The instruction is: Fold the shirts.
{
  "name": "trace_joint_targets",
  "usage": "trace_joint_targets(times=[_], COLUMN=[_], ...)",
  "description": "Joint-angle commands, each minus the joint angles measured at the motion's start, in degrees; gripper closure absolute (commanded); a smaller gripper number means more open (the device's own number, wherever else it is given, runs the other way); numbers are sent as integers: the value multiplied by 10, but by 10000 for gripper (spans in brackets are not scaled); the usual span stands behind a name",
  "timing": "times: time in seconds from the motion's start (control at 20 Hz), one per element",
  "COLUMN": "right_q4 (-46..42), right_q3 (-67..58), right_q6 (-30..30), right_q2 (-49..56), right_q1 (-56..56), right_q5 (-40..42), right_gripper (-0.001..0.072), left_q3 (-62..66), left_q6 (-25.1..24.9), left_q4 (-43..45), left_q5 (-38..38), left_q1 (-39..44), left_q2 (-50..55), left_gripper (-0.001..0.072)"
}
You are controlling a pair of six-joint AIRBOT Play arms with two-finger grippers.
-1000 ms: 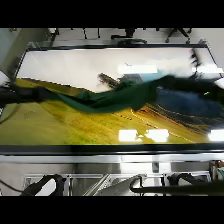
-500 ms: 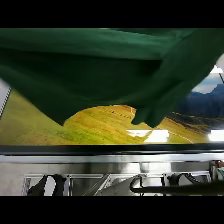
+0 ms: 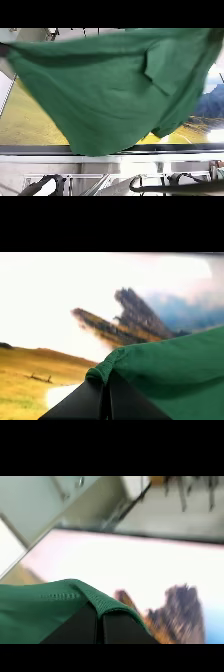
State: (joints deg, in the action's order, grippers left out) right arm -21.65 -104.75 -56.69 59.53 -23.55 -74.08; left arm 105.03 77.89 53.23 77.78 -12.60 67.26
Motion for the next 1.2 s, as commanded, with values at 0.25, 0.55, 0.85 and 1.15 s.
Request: trace_joint_targets(times=[0.25, 0.55, 0.85, 1.15], right_q4=[-23, -33, -179, -183], right_q3=[22, 0, 0, 0], right_q6=[56, 75, 40, 40], right_q2=[345, 404, 412, 424], right_q1=[97, 83, 83, 85], right_q5=[189, 254, 225, 216], right_gripper=[691, 692, 692, 691], left_q3=[81, 119, 92, 92], left_q6=[-1, 6, 13, 32], left_q4=[115, 116, 173, 188], left_q5=[-123, -148, -83, -52], left_q1=[90, 90, 90, 100], left_q2=[409, 495, 498, 512], left_gripper=[696, 696, 696, 696])
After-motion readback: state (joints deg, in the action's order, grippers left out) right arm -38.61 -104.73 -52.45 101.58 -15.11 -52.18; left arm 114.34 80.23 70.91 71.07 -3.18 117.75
